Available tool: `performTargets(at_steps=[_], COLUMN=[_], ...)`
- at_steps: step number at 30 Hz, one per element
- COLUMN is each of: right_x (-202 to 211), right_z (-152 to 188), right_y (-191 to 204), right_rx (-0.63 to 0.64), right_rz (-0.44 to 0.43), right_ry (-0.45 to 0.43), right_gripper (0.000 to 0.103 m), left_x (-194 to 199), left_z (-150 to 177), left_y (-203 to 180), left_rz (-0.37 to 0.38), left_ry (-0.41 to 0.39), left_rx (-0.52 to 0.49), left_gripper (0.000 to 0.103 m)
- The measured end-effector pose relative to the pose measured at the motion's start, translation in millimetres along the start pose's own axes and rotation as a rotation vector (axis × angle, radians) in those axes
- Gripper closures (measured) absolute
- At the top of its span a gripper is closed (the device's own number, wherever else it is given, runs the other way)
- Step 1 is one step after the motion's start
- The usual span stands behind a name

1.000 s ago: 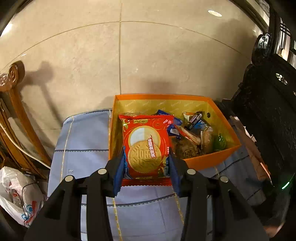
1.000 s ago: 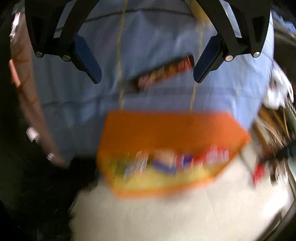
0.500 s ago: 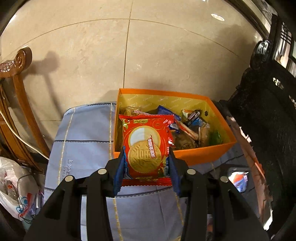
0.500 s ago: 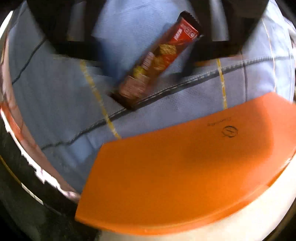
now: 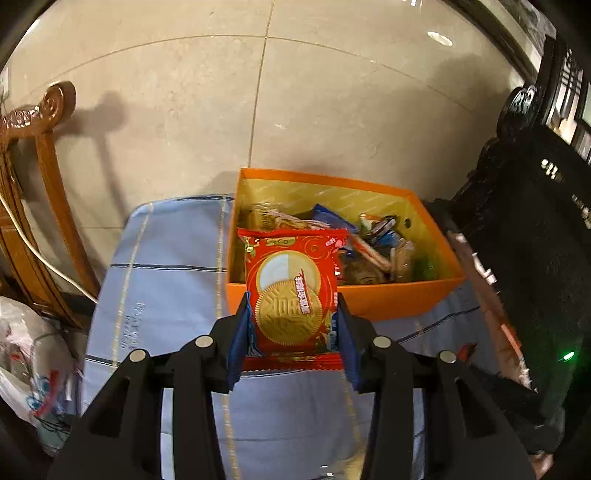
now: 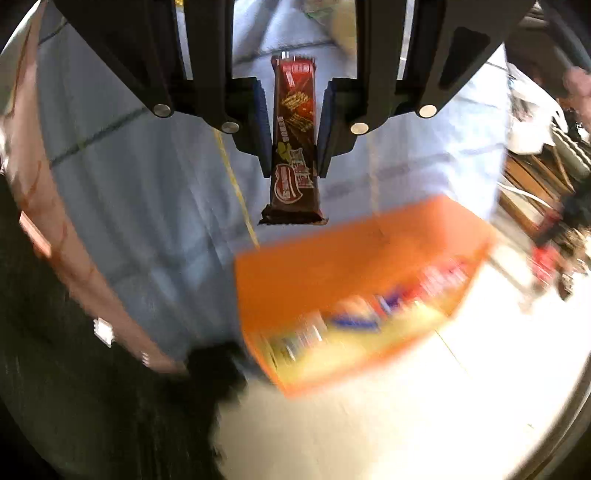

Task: Organize snacks
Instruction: 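Drop the coin-cookie pack with the left tool while the right tool drops a chocolate wafer, then grasp a green-printed bun with the left tool while the right tool grasps a yellow bread bag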

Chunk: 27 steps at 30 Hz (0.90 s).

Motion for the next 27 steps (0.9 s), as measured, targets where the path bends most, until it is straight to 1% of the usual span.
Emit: performTargets(at_steps=[1,2,4,7,9,10,13,15,17,18,19,20,21,22,23,24,25,26,27], right_x=[11,18,35,39,41,39,29,25,22,13,8,-6,-18,-24,-23,-15,-10,-3,1], right_z=[-16,-31,-60,-104,-126,-141,-167,-183,-184,-193,-194,-198,-196,-190,-184,-174,-166,-151,-144], right_y=[14,23,41,58,67,71,79,81,81,83,84,87,83,79,76,70,64,52,47], right_rx=[0.050,0.086,0.136,0.171,0.205,0.224,0.254,0.270,0.278,0.283,0.303,0.343,0.352,0.342,0.326,0.304,0.291,0.282,0.279], right_rz=[-0.010,-0.015,-0.035,-0.069,-0.062,-0.069,-0.071,-0.057,-0.042,0.003,0.033,0.070,0.117,0.119,0.090,0.045,0.040,0.047,0.049], right_ry=[-0.039,-0.068,-0.132,-0.185,-0.219,-0.228,-0.219,-0.223,-0.226,-0.235,-0.242,-0.235,-0.180,-0.138,-0.122,-0.125,-0.123,-0.105,-0.092], right_gripper=[0.080,0.080,0.080,0.080,0.080,0.080,0.080,0.080,0.078,0.041,0.005,0.004,0.004,0.004,0.004,0.004,0.004,0.004,0.004], left_x=[1,0,-3,-7,-9,-11,-15,-19,-21,-24,-28,-34,-36,-39,-41,-41,-39,-35,-31], left_z=[-4,-9,-17,-34,-45,-51,-66,-77,-86,-94,-100,-109,-115,-114,-109,-102,-92,-82,-73], left_y=[-2,-1,2,-3,-6,-8,-8,-8,-9,-9,-8,-4,2,9,11,10,8,9,11], left_rz=[-0.009,-0.052,-0.104,-0.095,-0.122,-0.129,-0.141,-0.140,-0.136,-0.138,-0.142,-0.167,-0.201,-0.230,-0.211,-0.169,-0.123,-0.128,-0.146], left_ry=[-0.009,-0.013,-0.014,-0.022,-0.032,-0.034,-0.046,-0.052,-0.061,-0.064,-0.063,-0.067,-0.075,-0.065,-0.043,-0.025,-0.019,-0.016,-0.012], left_rx=[-0.006,-0.013,-0.016,-0.009,-0.045,-0.062,-0.082,-0.089,-0.100,-0.108,-0.110,-0.101,-0.082,-0.046,-0.026,-0.016,-0.015,-0.017,-0.021], left_gripper=[0.062,0.062,0.062,0.062,0.062,0.062,0.062,0.062,0.062,0.060,0.035,0.013,0.005,0.004,0.004,0.004,0.004,0.004,0.004])
Point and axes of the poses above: each gripper's, at about its wrist camera, not at the fingertips, and x roughly against the way its jaws point, y to its left, z to its underside, the point moved 9 cm from there along -x, roughly the way its jaws point, and after that the axes turned 9 degrees about -x, right-handed, at the moved point
